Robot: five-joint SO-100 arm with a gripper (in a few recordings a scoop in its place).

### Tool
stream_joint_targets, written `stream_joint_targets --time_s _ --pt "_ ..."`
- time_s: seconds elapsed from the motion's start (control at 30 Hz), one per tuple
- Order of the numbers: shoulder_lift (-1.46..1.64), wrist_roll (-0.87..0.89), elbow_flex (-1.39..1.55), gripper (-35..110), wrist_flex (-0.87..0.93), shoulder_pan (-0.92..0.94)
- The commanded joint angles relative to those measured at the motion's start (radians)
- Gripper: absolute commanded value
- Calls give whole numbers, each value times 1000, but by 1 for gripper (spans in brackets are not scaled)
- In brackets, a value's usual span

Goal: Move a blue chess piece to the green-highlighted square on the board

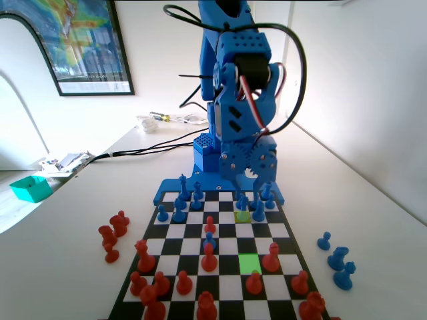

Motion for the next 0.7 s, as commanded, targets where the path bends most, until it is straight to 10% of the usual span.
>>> stream_joint_targets --time_s 0.0,0.67 --pt "2 -26 0 13 -12 2" --pt "-75 -51 26 14 -92 14"
